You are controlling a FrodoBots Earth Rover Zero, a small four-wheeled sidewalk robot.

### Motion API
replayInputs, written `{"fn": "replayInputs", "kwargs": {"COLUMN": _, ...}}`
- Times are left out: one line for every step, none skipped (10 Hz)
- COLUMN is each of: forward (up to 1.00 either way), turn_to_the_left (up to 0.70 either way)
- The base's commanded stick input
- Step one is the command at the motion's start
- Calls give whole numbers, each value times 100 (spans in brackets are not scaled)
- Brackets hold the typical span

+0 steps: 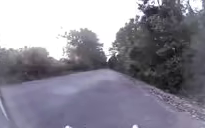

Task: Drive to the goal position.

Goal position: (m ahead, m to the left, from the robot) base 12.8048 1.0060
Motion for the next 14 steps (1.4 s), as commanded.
{"fn": "replayInputs", "kwargs": {"forward": 70, "turn_to_the_left": 0}}
{"fn": "replayInputs", "kwargs": {"forward": 70, "turn_to_the_left": 0}}
{"fn": "replayInputs", "kwargs": {"forward": 70, "turn_to_the_left": 0}}
{"fn": "replayInputs", "kwargs": {"forward": 70, "turn_to_the_left": 0}}
{"fn": "replayInputs", "kwargs": {"forward": 70, "turn_to_the_left": 0}}
{"fn": "replayInputs", "kwargs": {"forward": 70, "turn_to_the_left": 0}}
{"fn": "replayInputs", "kwargs": {"forward": 70, "turn_to_the_left": 0}}
{"fn": "replayInputs", "kwargs": {"forward": 70, "turn_to_the_left": 0}}
{"fn": "replayInputs", "kwargs": {"forward": 70, "turn_to_the_left": 0}}
{"fn": "replayInputs", "kwargs": {"forward": 70, "turn_to_the_left": 0}}
{"fn": "replayInputs", "kwargs": {"forward": 70, "turn_to_the_left": 0}}
{"fn": "replayInputs", "kwargs": {"forward": 70, "turn_to_the_left": 0}}
{"fn": "replayInputs", "kwargs": {"forward": 70, "turn_to_the_left": 0}}
{"fn": "replayInputs", "kwargs": {"forward": 70, "turn_to_the_left": 0}}
